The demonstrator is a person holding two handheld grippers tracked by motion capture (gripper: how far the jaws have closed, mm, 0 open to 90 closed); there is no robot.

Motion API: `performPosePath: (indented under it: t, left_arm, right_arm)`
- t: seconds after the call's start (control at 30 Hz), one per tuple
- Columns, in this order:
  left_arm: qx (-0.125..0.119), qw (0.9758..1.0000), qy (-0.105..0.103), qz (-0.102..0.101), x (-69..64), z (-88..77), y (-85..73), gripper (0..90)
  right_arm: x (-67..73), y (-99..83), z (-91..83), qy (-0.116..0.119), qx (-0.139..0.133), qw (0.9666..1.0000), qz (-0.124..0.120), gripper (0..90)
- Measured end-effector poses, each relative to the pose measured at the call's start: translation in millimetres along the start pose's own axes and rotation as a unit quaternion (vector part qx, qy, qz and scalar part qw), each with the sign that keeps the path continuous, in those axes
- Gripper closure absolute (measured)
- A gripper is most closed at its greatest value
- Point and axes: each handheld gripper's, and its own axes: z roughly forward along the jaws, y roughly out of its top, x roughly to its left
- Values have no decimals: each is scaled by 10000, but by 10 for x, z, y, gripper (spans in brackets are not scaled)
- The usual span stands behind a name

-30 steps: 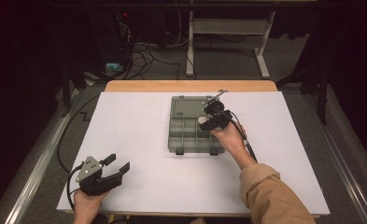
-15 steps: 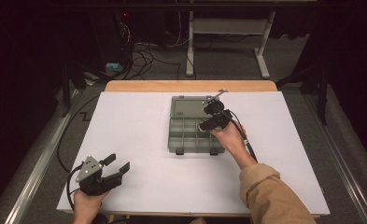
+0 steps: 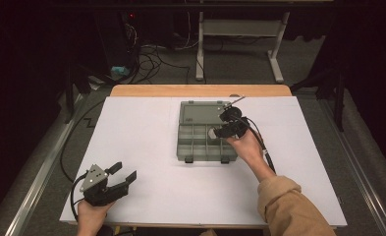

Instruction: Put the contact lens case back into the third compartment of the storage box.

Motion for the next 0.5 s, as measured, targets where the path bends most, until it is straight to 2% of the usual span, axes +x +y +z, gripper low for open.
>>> performPosePath:
  t: [0.5]
  left_arm:
    - [-5, 10000, 5, -13, -3, 8, -2, 344]
  right_arm:
    - [-91, -165, -100, 110, -171, 9996, 196, 589]
